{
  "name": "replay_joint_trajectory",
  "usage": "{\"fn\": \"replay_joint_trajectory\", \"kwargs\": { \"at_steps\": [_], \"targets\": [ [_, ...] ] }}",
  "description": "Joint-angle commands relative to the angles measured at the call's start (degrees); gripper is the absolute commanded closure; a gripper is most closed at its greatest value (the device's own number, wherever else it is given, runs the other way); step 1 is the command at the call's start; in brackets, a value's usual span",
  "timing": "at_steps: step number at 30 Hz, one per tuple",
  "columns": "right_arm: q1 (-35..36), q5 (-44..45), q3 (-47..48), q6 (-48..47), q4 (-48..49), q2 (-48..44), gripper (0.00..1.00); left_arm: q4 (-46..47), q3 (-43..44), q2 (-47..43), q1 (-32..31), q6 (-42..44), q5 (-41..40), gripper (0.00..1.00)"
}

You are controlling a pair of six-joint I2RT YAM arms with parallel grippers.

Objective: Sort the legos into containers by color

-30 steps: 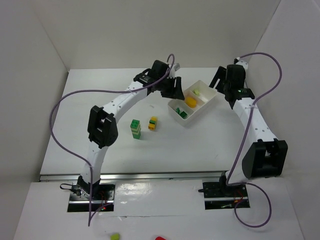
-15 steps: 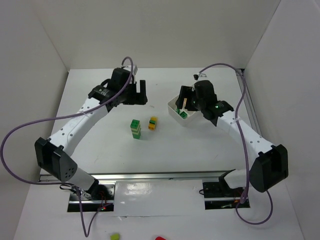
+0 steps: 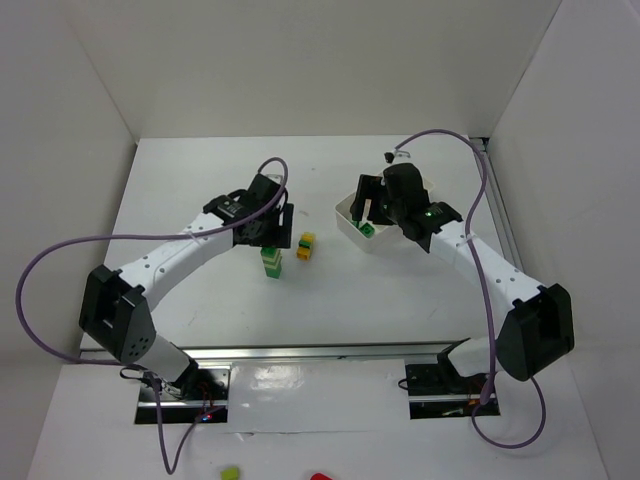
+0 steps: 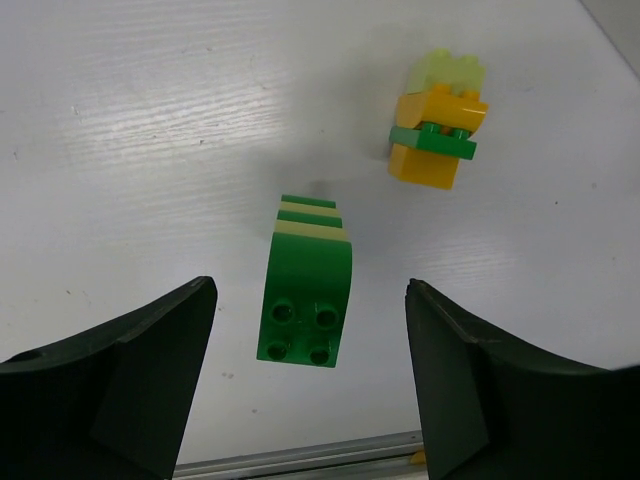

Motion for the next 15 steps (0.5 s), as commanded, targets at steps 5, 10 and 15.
{"fn": "replay_joint_trajectory", "kwargs": {
  "at_steps": [5,10,15],
  "targets": [
    [0.5,1.5,2.1,0.5,-0.4,0.6,0.15,0.9,-3.2,1.5,-1.0,-2.8,-2.3,0.15],
    [0.5,1.5,2.1,0.5,-0.4,0.6,0.15,3.4,-4.6,4.4,-1.0,-3.3,-1.7,0.20],
    [0.5,1.5,2.1,0.5,-0.4,0.6,0.15,4.1,-5.1,6.1,-1.0,-3.3,-0.3,0.31]
  ]
}}
